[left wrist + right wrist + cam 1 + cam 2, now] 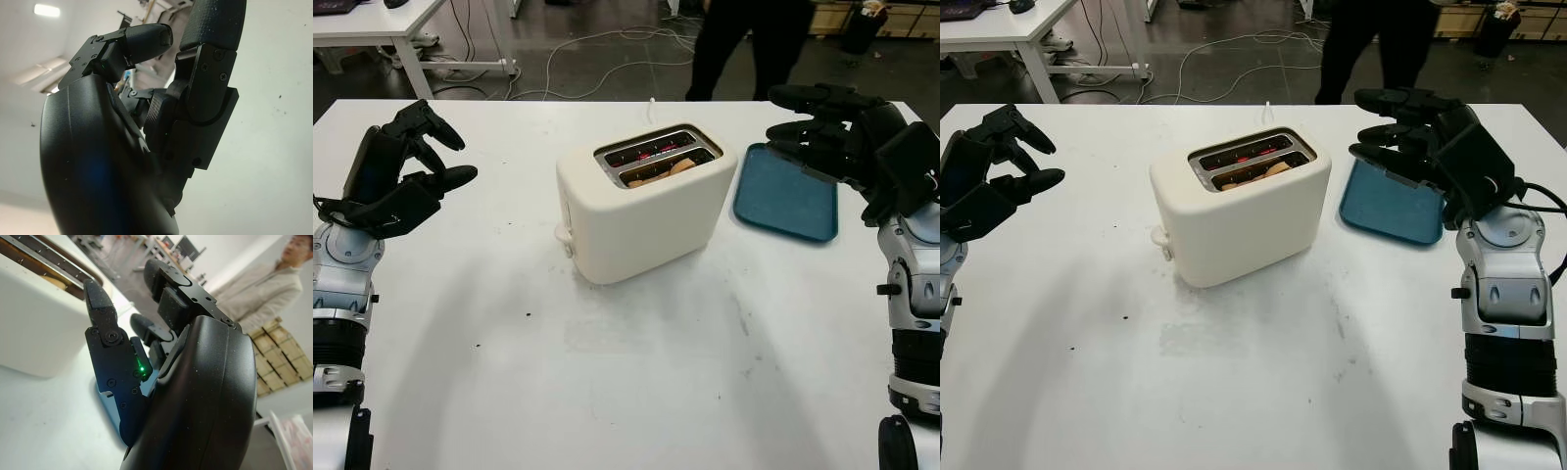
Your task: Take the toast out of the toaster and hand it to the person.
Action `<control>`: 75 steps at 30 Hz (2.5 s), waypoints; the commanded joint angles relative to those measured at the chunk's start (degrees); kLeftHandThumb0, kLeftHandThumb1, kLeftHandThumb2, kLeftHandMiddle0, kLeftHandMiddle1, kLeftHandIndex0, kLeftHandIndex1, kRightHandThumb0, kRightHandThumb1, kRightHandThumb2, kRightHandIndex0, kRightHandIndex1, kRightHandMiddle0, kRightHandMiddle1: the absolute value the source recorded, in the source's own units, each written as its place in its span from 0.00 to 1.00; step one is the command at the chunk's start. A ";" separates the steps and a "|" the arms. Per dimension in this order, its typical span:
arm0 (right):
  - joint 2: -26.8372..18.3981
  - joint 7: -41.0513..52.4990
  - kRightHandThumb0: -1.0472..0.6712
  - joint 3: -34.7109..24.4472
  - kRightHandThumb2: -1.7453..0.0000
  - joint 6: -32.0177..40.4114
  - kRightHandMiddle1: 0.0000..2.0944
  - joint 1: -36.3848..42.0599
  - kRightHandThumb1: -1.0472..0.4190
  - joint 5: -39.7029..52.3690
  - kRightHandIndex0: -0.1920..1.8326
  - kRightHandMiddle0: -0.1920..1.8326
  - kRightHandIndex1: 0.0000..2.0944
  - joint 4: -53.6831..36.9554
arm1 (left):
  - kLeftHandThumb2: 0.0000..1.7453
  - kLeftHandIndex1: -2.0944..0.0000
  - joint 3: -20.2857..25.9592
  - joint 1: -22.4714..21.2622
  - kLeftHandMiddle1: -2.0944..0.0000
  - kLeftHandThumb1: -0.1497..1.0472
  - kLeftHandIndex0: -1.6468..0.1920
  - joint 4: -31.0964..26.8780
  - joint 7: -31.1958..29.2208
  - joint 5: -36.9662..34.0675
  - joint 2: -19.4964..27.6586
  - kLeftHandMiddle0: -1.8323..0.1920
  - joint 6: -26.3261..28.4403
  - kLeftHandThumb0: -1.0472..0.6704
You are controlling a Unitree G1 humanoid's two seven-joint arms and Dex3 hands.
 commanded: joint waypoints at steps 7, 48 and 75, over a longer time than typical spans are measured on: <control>0.25 -0.28 0.39 -0.17 1.00 -0.43 0.00 -0.31 0.18 0.56 0.34 0.47 0.35 -0.31 | 0.12 0.24 0.26 0.33 0.22 0.89 0.68 -0.37 0.35 -0.32 -0.10 0.63 -0.47 0.00; -0.50 0.20 0.39 -0.33 1.00 -0.48 0.00 -0.19 0.17 0.37 0.34 0.47 0.35 -0.28 | 0.12 0.25 0.07 0.12 0.22 0.89 0.68 0.34 0.72 -0.49 -0.36 0.62 -1.43 0.00; 0.25 -0.54 0.41 -0.19 1.00 -0.35 0.00 0.38 0.17 0.18 0.34 0.47 0.33 -1.02 | 0.12 0.24 -0.04 1.09 0.22 0.89 0.68 -0.80 1.12 0.24 -0.66 0.62 -0.83 0.00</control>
